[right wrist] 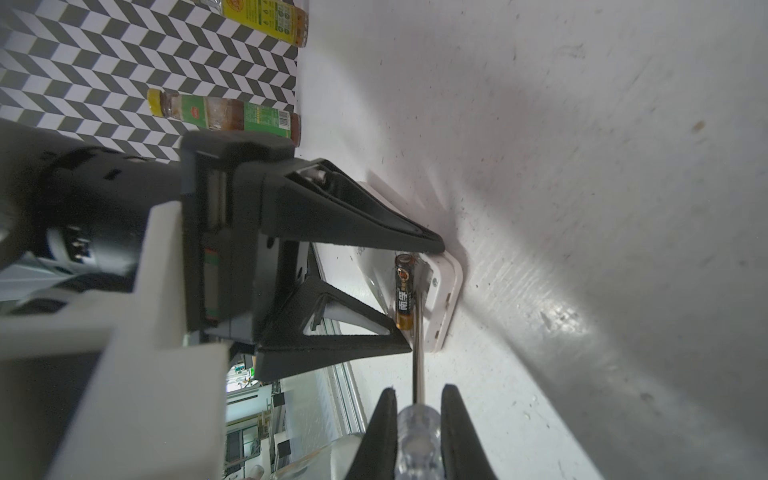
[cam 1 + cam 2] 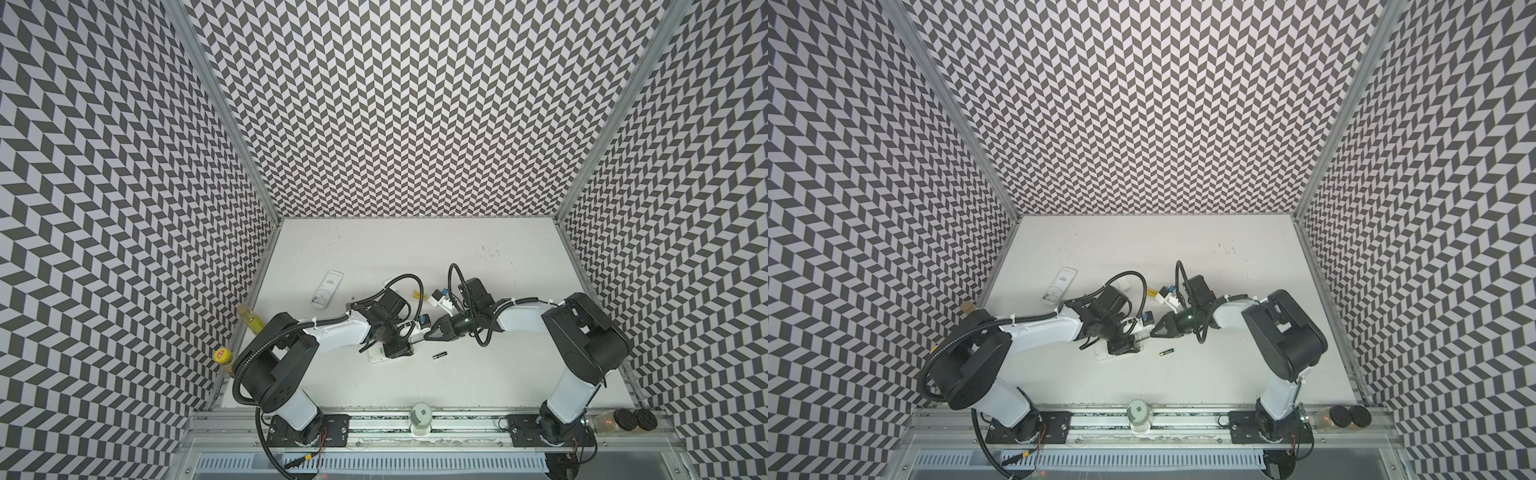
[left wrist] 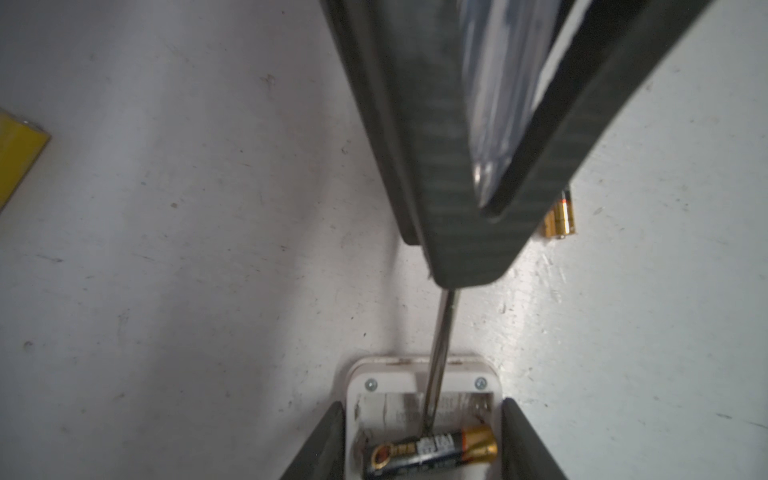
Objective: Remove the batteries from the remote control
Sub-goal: 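Lever the remaining battery up with the screwdriver while the left gripper holds the remote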
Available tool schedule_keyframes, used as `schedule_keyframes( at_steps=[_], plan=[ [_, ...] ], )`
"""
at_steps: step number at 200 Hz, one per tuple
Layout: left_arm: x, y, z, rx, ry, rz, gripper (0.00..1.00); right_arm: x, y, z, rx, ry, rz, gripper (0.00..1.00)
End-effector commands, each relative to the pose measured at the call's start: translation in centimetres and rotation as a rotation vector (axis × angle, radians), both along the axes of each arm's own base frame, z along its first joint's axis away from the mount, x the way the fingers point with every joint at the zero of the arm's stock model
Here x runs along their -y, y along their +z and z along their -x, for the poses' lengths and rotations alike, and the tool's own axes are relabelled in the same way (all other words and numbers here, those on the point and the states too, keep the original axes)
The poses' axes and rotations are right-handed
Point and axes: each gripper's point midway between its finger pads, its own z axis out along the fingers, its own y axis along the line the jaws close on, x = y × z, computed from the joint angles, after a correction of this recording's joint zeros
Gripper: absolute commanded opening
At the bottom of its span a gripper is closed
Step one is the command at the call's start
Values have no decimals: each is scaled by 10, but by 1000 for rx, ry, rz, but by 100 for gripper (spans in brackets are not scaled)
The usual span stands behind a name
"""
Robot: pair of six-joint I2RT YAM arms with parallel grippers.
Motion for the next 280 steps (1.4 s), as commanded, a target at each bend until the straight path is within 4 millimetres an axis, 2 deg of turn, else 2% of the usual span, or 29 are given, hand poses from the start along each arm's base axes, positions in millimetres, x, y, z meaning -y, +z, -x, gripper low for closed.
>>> schedule_keyframes(
  at_steps=[1, 53, 102, 139, 167, 206, 240, 280],
  plan=[
    [0, 6, 2, 21, -14, 7, 30, -3, 20, 0, 79, 39, -75, 0],
    [1, 6, 2, 21, -16, 11, 30, -4, 16, 2, 70, 44, -94, 0],
    [2, 8, 3, 20, -17, 17, 30, -6, 20, -13, 121, -4, -91, 0],
    [2, 8, 3, 19, -19, 18, 31, -8, 10, -16, 70, -39, -95, 0],
    [3, 9, 3, 17, -22, 20, 32, -6, 1, -9, 52, -16, -89, 0],
    [2, 7, 3, 17, -22, 17, 38, -8, 16, -2, 80, 28, -155, 0],
    [-1, 4, 4, 16, -19, 7, 38, -11, 27, 0, 84, 48, -207, 0],
    [-1, 5, 4, 21, -17, 6, 39, -10, 20, -1, 76, 39, -187, 0]
  ],
)
